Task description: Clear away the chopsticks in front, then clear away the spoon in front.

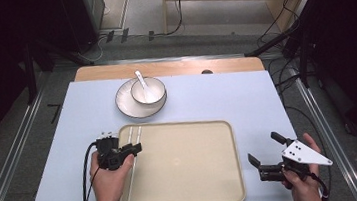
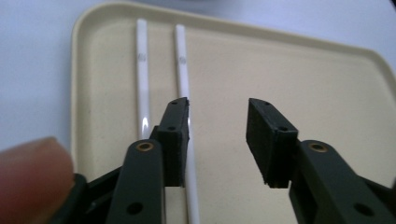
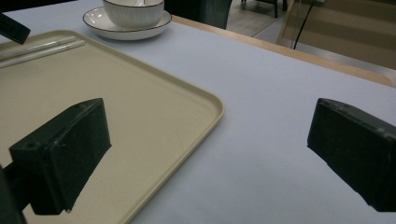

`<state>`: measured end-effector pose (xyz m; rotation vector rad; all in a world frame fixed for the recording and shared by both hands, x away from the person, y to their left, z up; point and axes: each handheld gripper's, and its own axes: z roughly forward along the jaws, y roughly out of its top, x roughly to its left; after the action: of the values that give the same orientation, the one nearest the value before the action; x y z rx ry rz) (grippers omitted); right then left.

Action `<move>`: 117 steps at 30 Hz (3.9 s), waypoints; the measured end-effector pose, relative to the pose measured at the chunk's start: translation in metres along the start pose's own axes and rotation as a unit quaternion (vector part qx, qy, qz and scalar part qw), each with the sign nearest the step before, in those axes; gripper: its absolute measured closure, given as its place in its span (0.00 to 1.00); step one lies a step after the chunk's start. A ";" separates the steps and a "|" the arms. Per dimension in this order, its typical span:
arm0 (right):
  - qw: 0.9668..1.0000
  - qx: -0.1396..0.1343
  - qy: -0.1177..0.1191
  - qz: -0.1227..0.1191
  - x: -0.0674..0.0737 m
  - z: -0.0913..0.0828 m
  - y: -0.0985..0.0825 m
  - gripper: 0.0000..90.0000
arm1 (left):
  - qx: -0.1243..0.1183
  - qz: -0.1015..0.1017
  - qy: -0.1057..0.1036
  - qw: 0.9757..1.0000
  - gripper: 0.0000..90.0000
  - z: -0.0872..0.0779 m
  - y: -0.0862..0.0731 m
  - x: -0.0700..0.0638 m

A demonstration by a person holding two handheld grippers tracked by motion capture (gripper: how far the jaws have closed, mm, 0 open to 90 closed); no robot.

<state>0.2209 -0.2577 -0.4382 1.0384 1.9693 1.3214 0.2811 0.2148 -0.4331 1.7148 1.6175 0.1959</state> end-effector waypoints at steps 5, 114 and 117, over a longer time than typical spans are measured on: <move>1.000 0.000 0.000 0.000 0.000 0.000 0.000 0.00 | -0.047 0.022 -0.023 0.998 0.52 -0.007 0.006 0.000; 1.000 0.014 0.002 0.003 -0.005 0.005 -0.006 0.00 | -0.069 0.000 -0.078 0.995 0.87 0.117 0.196 0.050; 1.000 0.014 0.003 0.002 -0.005 0.005 -0.006 0.00 | -0.075 -0.002 -0.092 0.993 0.93 0.113 0.197 0.050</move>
<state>0.2259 -0.2605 -0.4458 1.0537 1.9967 1.3025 0.5122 0.2312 -0.4127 1.5674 1.4345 0.1480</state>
